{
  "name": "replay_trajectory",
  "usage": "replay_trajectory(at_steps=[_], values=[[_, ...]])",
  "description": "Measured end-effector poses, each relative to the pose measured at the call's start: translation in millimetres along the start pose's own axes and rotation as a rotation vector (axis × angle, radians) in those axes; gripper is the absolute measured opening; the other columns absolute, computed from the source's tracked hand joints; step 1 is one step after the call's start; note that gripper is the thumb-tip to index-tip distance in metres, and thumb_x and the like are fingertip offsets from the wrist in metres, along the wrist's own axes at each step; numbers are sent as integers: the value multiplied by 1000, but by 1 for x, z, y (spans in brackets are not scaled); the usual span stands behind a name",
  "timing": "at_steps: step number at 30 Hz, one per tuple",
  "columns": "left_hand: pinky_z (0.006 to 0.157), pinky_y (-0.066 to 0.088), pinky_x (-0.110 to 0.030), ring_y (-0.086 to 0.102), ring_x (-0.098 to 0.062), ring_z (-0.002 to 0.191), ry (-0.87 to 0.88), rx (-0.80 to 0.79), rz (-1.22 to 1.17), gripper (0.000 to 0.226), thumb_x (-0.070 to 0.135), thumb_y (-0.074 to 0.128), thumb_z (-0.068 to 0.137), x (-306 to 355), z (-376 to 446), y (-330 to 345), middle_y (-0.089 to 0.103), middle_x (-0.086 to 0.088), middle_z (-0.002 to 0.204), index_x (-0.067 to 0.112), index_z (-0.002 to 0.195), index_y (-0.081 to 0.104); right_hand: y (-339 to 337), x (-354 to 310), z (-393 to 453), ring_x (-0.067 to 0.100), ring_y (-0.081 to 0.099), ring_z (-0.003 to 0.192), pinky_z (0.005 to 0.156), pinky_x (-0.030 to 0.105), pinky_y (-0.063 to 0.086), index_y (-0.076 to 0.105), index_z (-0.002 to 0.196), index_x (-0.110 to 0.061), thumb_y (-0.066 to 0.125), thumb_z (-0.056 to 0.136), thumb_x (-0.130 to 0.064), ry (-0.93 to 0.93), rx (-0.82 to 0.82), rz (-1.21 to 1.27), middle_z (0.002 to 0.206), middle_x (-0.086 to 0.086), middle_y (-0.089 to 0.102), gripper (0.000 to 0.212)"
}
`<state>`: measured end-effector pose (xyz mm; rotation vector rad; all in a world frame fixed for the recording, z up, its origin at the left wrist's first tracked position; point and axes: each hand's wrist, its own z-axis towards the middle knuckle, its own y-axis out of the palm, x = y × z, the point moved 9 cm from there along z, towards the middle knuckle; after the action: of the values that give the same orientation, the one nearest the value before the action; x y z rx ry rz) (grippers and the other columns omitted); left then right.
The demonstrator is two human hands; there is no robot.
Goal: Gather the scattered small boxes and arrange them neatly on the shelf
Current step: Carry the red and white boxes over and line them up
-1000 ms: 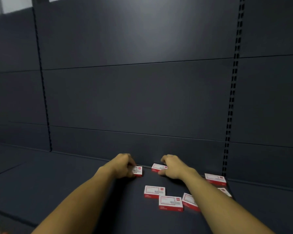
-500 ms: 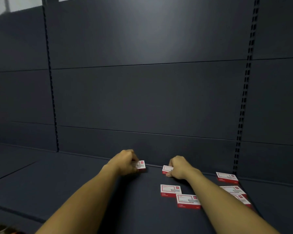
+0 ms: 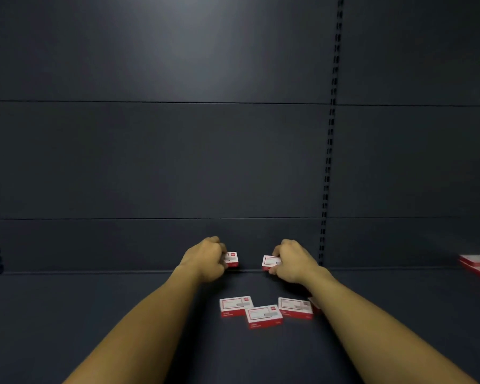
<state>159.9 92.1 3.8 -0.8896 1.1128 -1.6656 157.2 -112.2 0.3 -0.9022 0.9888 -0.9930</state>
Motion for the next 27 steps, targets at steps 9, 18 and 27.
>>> replay_trajectory(at_steps=[9,18,27], values=[[89,51,-37,53,-20,106,201,29,-76,28,28,63,92,116,33,19,51,1,115,17,117,63,-44,102,-65,24,52,115,98,35,44,67,118,-18,71,82,-45,203,98,-142,119,3,55,45],[84,50,-38,52,-22,105,392,-6,-89,23,25,60,91,251,36,40,49,-1,111,13,110,61,-88,192,-131,22,53,113,100,36,37,67,116,-21,68,82,-53,389,64,-307,119,2,57,47],[91,50,-41,51,-22,112,465,-24,-109,31,29,60,92,358,28,41,49,-1,118,13,118,61,-141,277,-213,25,54,114,99,37,39,65,114,-16,69,81,-56,540,74,-316,121,6,59,51]])
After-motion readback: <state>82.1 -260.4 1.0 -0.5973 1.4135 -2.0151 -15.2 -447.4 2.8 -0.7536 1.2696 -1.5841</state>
